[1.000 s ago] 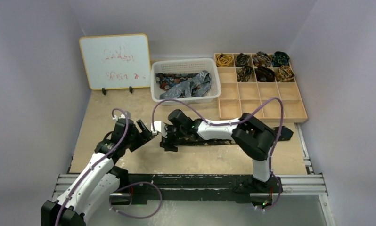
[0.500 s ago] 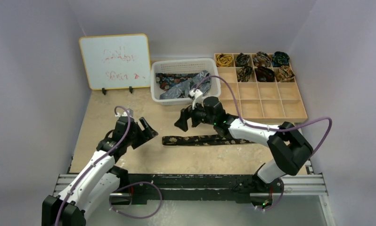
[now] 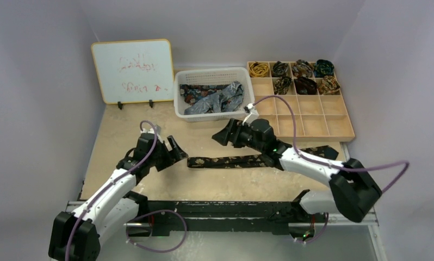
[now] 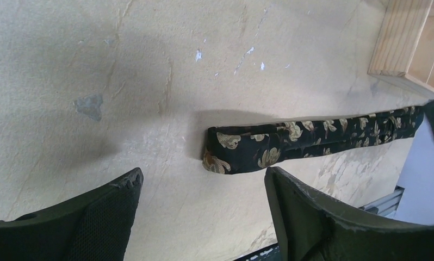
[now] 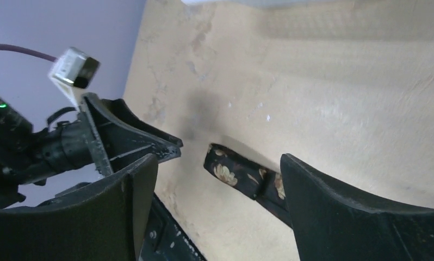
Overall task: Roll the ties
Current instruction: Roll the tie at the center of the board.
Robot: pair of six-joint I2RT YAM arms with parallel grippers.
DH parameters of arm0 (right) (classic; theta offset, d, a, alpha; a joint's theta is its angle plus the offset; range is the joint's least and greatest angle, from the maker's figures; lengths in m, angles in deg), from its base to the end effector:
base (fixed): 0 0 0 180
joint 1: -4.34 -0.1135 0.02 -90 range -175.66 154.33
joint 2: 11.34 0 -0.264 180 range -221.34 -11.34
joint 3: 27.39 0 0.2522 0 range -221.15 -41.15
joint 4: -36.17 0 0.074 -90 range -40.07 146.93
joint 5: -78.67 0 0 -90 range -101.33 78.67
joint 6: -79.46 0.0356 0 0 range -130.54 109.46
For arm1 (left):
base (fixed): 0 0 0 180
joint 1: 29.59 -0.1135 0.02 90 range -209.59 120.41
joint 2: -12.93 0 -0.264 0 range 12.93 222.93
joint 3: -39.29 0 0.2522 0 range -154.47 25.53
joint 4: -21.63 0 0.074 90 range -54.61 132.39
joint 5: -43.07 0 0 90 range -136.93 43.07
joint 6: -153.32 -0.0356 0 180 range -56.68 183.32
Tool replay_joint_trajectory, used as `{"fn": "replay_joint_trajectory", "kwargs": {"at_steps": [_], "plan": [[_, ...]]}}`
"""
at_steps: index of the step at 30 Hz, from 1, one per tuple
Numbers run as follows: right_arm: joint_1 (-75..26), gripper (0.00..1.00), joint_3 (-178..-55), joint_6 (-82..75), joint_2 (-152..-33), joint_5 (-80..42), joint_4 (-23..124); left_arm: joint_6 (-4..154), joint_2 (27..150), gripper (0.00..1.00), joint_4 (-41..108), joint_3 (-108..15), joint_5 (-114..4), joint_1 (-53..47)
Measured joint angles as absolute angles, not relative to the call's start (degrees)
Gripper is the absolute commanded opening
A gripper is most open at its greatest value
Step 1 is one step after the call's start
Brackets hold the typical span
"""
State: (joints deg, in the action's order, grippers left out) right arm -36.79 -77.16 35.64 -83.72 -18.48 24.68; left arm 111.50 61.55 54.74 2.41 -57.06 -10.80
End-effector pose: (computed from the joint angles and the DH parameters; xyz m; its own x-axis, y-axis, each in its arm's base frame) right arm 0.2081 0.1876 0.2471 -0.6379 0.3934 -0.6621 -0.4108 0.5534 0.7246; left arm 0.1587 -0.0606 0.1834 -0.7695 -0.5131 -0.3803 -0.2074 0.7639 -0.6111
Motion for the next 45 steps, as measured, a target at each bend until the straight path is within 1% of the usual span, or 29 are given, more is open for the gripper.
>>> {"fn": "replay_joint_trajectory", "kwargs": {"at_steps": [4,5,7,9,12,14,18,20,26,37,45], "plan": [[-37.51,0.69,-77.16,39.92,-93.38,-21.35,22.84,110.67,63.32,0.83,52.8,3.2,-58.79,-10.8],[-38.08,0.68,-77.16,40.53,-95.37,-21.61,22.88,110.63,63.85,0.83,52.4,3.27,-59.18,-10.8],[-39.89,0.61,-77.22,41.65,-99.22,-22.0,23.15,110.3,65.4,0.83,51.68,3.29,-60.03,-10.8],[-41.71,0.58,-78.01,42.5,-101.93,-22.05,23.98,110.15,67.24,0.85,50.74,3.29,-60.86,-10.8],[-43.41,0.55,-80.2,43.26,-104.29,-21.81,24.94,109.6,69.64,0.85,49.19,3.29,-62.63,-10.93],[-43.67,0.49,-81.27,43.61,-104.73,-21.33,25.29,109.14,71.08,0.85,48.25,3.29,-64.08,-11.41],[-43.61,0.44,-81.66,44.34,-104.73,-20.6,25.77,108.51,73.57,0.83,45.58,3.94,-67.99,-14.49],[-43.61,0.39,-81.66,44.51,-104.75,-20.04,26.34,108.46,74.08,0.82,44.58,4.45,-69.78,-16.26],[-43.61,0.36,-81.75,44.77,-105.4,-19.86,27.74,107.17,74.82,0.79,42.13,4.84,-73.91,-19.39],[-43.61,0.35,-81.88,44.75,-107.09,-19.97,27.76,106.56,76.85,0.78,39.16,5.95,-77.26,-19.56],[-43.61,0.35,-83.54,44.71,-109.16,-20.28,27.93,105.97,78.08,0.74,36.91,6.54,-78.77,-19.76]]}}
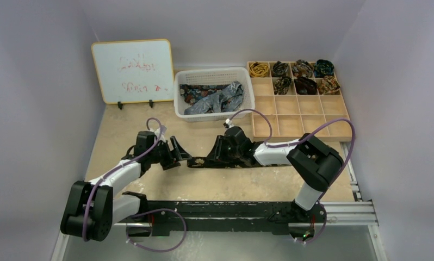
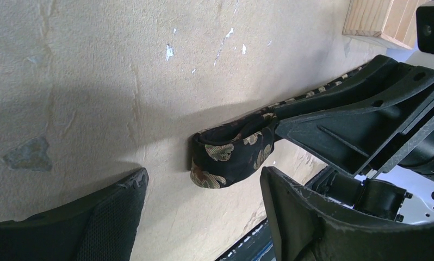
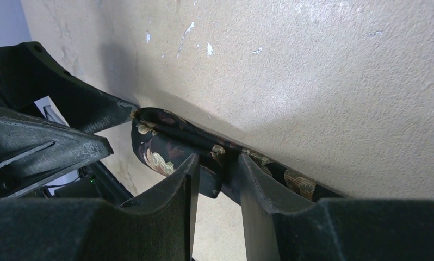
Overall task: Roll the ties
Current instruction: Roll the tie at the center of the board.
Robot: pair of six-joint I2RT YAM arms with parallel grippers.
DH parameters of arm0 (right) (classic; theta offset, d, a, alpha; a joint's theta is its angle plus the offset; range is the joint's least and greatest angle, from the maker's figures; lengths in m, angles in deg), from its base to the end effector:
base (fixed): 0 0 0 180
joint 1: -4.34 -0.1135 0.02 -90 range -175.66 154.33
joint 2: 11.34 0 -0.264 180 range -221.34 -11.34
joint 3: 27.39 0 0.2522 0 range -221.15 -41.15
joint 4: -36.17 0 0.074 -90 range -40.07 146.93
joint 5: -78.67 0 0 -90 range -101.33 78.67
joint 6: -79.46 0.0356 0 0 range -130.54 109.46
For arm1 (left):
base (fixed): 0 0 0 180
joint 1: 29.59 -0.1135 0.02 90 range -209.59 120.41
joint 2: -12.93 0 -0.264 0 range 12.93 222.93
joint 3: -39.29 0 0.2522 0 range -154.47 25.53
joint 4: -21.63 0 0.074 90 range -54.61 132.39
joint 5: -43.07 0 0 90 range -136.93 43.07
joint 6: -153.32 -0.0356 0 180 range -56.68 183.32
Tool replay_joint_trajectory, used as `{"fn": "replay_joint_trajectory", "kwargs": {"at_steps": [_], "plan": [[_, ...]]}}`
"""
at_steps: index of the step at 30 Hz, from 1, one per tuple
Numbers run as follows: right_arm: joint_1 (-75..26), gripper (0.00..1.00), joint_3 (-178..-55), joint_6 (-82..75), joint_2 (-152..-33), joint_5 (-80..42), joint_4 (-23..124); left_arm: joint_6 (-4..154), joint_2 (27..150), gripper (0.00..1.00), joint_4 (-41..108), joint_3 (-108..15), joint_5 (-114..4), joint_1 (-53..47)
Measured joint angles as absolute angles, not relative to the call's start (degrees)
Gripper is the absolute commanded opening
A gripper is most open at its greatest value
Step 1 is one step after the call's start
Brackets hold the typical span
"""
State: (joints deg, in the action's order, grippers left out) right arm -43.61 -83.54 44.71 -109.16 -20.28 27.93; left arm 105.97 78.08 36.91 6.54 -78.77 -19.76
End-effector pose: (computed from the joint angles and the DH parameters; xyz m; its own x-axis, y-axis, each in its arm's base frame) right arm 0.2205 0.2528 0.1472 -0.8845 0.2312 -0.4053 -0.1645 0.6583 0.7346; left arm 0.1862 -0.0513 0.1408 -0.8712 -0.4332 -0.2309 -0.1295 0.6566 -0.7431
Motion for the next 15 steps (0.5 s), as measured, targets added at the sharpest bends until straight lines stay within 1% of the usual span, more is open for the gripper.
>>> {"fn": "replay_joint_trajectory", "kwargs": {"at_steps": [5,8,10,15], "plan": [[-43.61,0.34,-83.8,44.73,-109.14,-20.06,28.59,105.71,78.62,0.7,36.32,6.63,-79.14,-19.78],[-43.61,0.3,-83.83,44.66,-109.16,-20.39,28.61,105.67,78.78,0.7,36.29,6.65,-79.14,-19.8],[-43.61,0.26,-83.96,44.55,-109.29,-20.82,28.68,105.69,78.95,0.7,35.94,6.68,-79.25,-19.8],[-43.61,0.24,-83.93,44.6,-109.53,-21.08,29.11,105.71,79.85,0.67,34.92,6.68,-79.79,-19.8]]}}
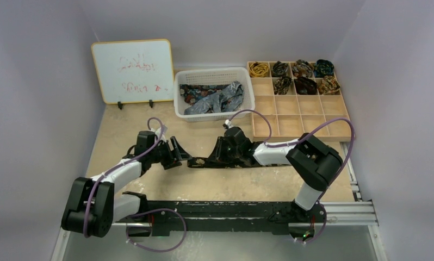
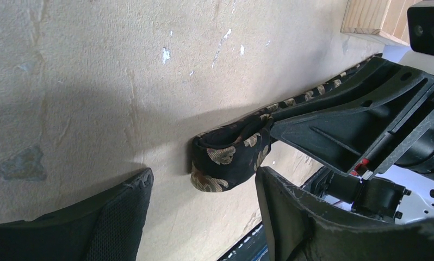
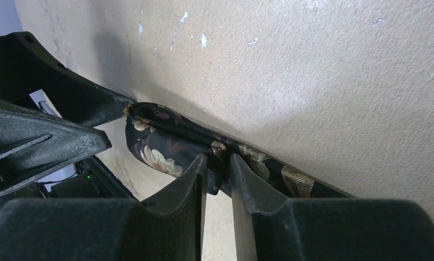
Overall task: Roll the ties
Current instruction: Roll the tie at the center of the board.
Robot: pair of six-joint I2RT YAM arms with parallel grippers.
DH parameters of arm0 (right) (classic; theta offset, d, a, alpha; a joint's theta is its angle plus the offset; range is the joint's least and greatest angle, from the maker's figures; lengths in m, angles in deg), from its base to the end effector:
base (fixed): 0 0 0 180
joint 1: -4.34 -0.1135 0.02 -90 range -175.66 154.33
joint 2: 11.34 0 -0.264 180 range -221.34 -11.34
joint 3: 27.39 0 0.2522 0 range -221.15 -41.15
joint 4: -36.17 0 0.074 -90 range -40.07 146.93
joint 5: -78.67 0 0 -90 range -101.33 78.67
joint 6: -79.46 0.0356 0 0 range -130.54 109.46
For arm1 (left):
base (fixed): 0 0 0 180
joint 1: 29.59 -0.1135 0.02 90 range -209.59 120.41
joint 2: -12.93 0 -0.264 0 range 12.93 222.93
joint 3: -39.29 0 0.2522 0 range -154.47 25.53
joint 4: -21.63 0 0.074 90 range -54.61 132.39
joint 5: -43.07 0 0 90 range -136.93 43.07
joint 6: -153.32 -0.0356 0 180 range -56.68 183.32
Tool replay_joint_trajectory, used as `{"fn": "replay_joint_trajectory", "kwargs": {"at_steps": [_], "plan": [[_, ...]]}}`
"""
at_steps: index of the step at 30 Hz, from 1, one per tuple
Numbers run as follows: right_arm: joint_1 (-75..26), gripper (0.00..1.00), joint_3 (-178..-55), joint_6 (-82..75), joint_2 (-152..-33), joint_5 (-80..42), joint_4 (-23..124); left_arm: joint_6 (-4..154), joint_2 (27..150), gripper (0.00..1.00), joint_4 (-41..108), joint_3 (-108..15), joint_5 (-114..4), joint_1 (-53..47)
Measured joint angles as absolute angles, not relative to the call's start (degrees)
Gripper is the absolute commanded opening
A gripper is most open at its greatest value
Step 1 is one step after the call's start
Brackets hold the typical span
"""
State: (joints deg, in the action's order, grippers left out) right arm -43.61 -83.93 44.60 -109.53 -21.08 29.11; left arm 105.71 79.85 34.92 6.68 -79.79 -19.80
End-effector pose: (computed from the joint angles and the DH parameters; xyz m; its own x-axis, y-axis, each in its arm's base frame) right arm 0.2205 0.2534 0.1453 -0.8945 0.2158 -0.3917 -0.1597 0.6640 0.7305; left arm 0.1888 -0.0522 0.1375 -0.8768 -0.4234 -0.2279 -0.1188 0.6501 -0.7505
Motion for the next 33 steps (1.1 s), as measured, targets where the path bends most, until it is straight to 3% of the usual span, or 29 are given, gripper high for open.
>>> {"fn": "replay_joint_trajectory", "kwargs": {"at_steps": [9,15,28,33], "plan": [[-43.61,0.16,-84.42,44.51,-111.46,-21.19,28.35,105.62,83.72,0.53,32.4,6.5,-82.15,-19.83],[-43.61,0.15,-84.09,44.58,-111.46,-21.08,27.76,105.91,86.62,0.52,30.0,6.48,-83.9,-19.83],[-43.61,0.12,-84.02,44.51,-111.46,-20.93,27.72,112.86,91.69,0.36,19.44,9.76,-86.61,-19.83],[-43.61,0.13,-84.02,44.44,-111.39,-20.93,27.74,113.49,92.0,0.23,18.24,10.37,-86.48,-19.83]]}}
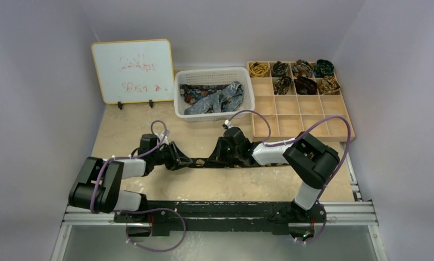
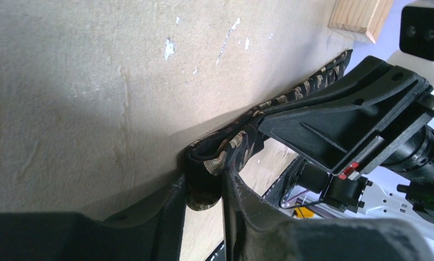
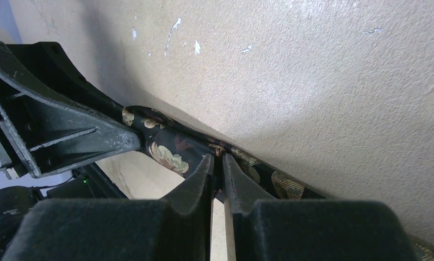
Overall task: Roll the ties
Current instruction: Roll the tie at the center of the board.
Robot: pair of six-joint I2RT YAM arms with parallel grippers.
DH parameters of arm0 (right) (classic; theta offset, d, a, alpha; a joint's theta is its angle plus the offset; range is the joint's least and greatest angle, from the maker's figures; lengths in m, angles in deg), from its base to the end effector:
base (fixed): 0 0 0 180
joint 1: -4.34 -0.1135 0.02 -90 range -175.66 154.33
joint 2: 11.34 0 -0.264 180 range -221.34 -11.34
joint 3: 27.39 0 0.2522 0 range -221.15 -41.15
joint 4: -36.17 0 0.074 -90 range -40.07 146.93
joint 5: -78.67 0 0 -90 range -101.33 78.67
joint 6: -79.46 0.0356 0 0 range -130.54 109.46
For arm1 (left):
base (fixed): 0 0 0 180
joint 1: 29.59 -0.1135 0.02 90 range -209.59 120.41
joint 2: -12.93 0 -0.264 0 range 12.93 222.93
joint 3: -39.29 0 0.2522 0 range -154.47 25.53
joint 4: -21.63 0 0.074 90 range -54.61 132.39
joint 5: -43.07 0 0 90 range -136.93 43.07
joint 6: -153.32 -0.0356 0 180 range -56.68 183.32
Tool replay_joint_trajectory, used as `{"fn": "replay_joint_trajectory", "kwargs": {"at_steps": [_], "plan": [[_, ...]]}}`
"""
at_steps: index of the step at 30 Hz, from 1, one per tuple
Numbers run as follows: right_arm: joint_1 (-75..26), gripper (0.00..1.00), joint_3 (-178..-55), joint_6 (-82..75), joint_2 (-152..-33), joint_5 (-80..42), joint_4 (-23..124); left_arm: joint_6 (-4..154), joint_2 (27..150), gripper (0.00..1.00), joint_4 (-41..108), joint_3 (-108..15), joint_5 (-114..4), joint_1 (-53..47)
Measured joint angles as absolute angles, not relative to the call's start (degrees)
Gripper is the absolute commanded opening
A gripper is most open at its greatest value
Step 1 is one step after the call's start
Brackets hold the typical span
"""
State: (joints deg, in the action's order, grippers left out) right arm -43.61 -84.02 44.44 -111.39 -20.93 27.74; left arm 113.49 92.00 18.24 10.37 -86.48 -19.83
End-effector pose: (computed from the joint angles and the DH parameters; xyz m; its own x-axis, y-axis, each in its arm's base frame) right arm 0.2224 0.2554 0.1375 -0.8950 0.2134 -0.3918 -0.1581 0.6695 0.7258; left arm 0.1943 -0.0564 0.1052 -0.8904 -0.4477 -0.0826 -0.1923 0.5342 -0.8232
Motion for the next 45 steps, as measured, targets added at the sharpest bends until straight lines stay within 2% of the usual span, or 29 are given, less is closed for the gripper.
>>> {"fn": "replay_joint_trajectory", "kwargs": {"at_steps": [4,8,10,16,27,37,45], "plan": [[-43.61,0.18,-84.07,43.42,-110.69,-20.98,28.68,113.01,91.48,0.13,19.29,10.39,-85.41,-19.8],[-43.65,0.27,-84.48,42.26,-109.45,-21.3,31.04,111.59,90.01,0.08,21.21,10.35,-84.23,-19.8],[-43.65,0.27,-84.63,41.87,-108.57,-21.37,32.04,110.67,89.18,0.06,22.55,10.09,-83.73,-19.8],[-43.65,0.22,-85.38,41.25,-107.61,-21.87,33.27,108.05,86.99,0.03,26.85,8.69,-81.52,-19.83],[-43.65,0.24,-85.92,41.32,-110.96,-24.82,31.1,106.98,83.3,0.02,32.6,6.83,-78.66,-19.83],[-43.65,0.27,-87.56,40.51,-107.85,-22.24,34.99,105.58,79.89,0.01,39.79,3.27,-75.33,-19.83],[-43.72,0.22,-87.58,40.18,-109.86,-20.25,35.82,103.55,79.78,0.0,44.69,0.25,-71.84,-19.56]]}}
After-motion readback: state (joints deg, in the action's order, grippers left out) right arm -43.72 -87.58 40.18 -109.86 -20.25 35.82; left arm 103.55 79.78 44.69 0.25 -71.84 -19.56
